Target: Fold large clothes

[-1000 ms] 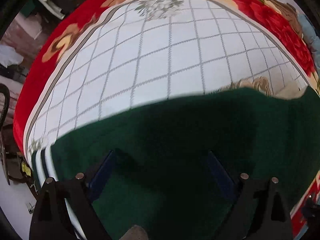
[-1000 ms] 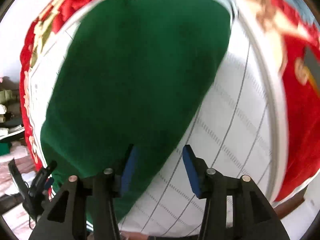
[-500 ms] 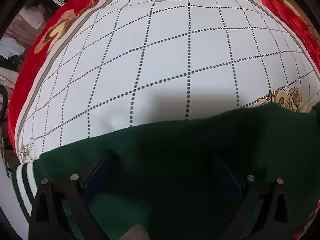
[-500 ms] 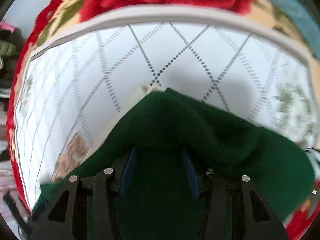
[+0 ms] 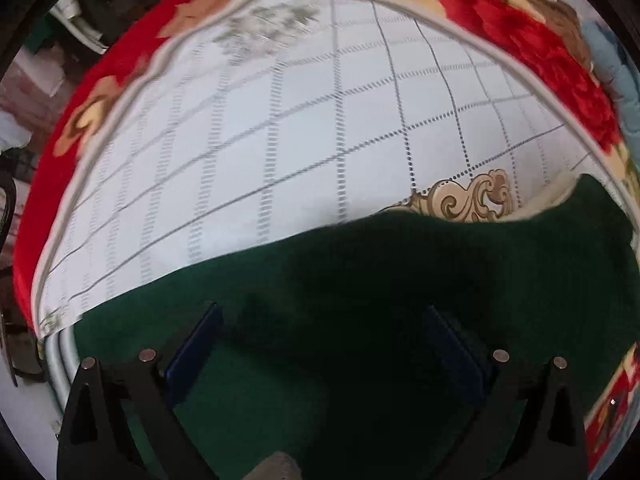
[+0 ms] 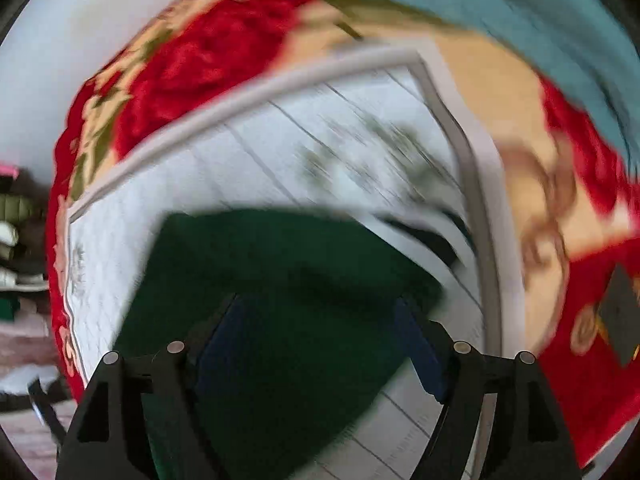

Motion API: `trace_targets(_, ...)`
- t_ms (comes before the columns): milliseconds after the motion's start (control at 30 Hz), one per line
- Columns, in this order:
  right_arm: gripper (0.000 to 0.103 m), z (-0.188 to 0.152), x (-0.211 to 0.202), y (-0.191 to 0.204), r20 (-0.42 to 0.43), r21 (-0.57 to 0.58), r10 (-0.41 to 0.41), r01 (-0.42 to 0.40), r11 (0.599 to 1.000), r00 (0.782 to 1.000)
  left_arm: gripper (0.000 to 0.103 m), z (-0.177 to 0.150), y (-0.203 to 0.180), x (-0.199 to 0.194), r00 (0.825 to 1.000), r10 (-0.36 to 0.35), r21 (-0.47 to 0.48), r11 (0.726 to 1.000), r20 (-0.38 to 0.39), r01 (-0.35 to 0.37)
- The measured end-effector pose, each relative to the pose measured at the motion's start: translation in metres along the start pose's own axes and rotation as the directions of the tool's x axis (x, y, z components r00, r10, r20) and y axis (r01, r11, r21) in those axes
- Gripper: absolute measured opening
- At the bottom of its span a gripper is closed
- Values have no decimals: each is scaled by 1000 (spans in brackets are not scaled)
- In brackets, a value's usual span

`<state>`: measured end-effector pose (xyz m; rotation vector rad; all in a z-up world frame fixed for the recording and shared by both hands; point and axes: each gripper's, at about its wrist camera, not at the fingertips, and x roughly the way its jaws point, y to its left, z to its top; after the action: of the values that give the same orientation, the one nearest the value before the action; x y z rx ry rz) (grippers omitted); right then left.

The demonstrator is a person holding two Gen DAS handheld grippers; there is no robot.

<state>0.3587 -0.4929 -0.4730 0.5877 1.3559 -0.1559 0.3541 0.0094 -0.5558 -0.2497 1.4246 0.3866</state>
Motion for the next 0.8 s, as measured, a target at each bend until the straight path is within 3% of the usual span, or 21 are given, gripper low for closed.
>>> trace_targets(133,80,-18,64,-44,-70,119,161,-152,981,985,103,11,-8,40,998,4,-21,1000,-62,-5)
trace_targets(167,87,-18,80,-51,-64,159,218,-206,966,974,103,12,-7,38,999,2,-17,1000,-52,-3)
trace_targets(233,101,-20,95,-51,22,206,302,-300,931,953,103,11,-8,34,999,14,2,1000,-34,-13)
trace_targets(267,99,-23,95,-49,53,202,304,-308,930,951,103,9,-7,31,999,18,2,1000,-26,-18)
trace_targets(300,94,-21,96,-41,61,184,313,-319,930,948,103,8,-7,29,999,24,3,1000,-23,-24)
trace_targets(367,31,-18,96,-28,52,153,348,-351,924,936,103,6,-7,23,999,52,9,999,-16,-51)
trace_targets(433,26,-19,90,-29,61,192,385,-390,901,921,103,3,-11,11,997,75,24,997,-7,-75)
trace_targets(533,20,-28,67,-45,104,261,418,-431,864,902,103,-6,-19,-13,999,52,39,998,6,-53)
trace_targets(633,16,-53,18,-66,159,288,384,-414,863,910,103,-21,-32,-34,1000,6,55,998,4,-6)
trace_targets(700,16,-71,3,-83,164,307,379,-412,858,911,103,-33,-52,-36,1000,-22,79,997,-10,23)
trace_targets(800,30,-98,10,-121,96,314,424,-431,846,901,103,-56,-85,-30,998,-41,122,991,-45,46)
